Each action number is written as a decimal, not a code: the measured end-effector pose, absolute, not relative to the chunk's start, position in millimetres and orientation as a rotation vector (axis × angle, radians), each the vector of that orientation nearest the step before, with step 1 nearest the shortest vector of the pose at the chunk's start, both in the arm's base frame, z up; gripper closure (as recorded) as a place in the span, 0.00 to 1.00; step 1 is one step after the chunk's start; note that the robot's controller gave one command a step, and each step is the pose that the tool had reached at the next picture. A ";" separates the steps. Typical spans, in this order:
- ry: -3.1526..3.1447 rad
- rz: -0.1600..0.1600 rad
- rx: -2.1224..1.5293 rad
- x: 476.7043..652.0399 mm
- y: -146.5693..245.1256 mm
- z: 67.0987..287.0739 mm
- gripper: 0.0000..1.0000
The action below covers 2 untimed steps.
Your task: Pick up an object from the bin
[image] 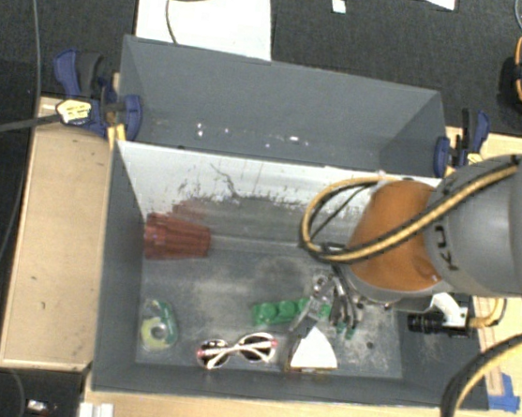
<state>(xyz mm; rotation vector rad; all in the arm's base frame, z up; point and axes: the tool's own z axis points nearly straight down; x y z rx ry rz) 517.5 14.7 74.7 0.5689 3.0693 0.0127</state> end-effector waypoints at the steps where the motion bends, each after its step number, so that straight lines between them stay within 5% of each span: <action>1: 3.069 0.013 0.571 517.4 14.8 74.8 1.00; 2: 3.066 0.014 0.554 510.4 21.9 84.7 1.00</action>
Offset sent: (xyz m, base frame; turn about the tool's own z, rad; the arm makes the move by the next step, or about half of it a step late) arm -0.0090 0.0074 0.0080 -0.0077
